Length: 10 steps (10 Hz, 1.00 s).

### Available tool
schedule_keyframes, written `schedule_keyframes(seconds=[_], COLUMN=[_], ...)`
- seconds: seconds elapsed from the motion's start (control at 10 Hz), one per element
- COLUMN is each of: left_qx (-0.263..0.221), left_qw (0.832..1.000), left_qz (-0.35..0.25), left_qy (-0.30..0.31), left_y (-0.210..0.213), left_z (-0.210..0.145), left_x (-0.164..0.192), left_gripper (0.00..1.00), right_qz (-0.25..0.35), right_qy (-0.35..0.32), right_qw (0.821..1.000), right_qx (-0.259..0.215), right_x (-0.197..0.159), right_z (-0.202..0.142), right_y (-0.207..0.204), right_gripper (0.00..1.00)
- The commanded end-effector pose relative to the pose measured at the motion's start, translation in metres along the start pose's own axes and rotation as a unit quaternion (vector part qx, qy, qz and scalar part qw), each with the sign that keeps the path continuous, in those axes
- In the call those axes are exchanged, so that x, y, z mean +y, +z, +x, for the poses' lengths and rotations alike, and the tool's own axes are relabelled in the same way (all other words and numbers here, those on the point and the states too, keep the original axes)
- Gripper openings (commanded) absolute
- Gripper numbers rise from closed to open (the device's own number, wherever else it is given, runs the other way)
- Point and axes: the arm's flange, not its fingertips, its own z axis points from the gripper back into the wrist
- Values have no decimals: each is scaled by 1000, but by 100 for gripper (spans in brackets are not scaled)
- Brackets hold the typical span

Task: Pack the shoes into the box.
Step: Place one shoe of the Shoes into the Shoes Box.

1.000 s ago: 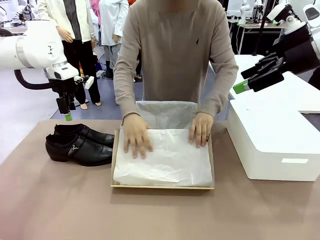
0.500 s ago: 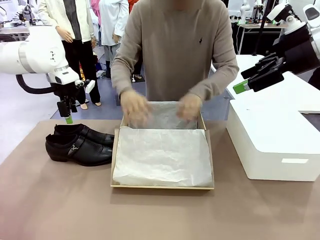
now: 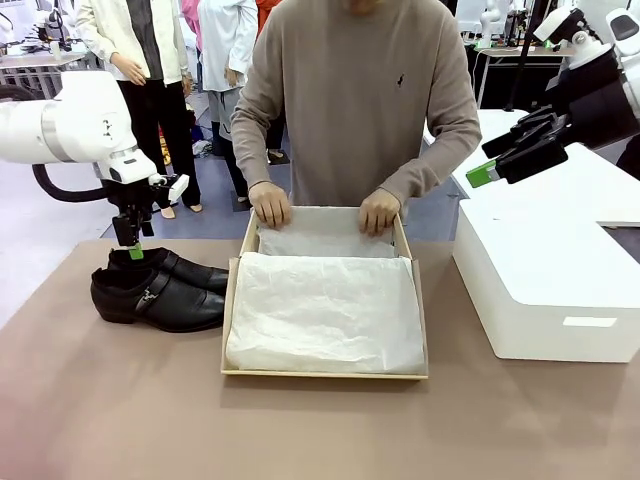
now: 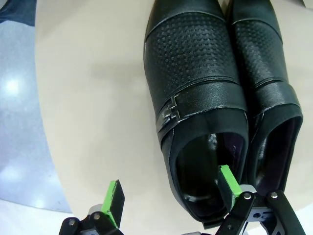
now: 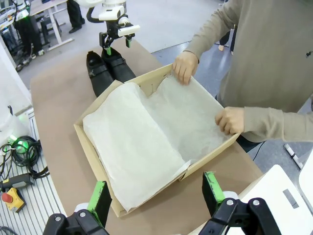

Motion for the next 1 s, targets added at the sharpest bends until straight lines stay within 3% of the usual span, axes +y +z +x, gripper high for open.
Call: schedule_keyframes(seconds=[0.0,0.9], left_qx=[2,11], left_qw=[1000,999], left_qz=[-7,-35], left_qy=[-4,4], left_y=[-2,-22], left_z=[-2,1], left_x=[-3,-5], left_gripper=[100,100], right_qz=[5,5], right_qy=[6,6], right_qw=[1000,1000], right_qx=[-8,-8], right_x=[-2,-2], right_z=[1,1], right_y=[0,0], right_gripper=[100,100])
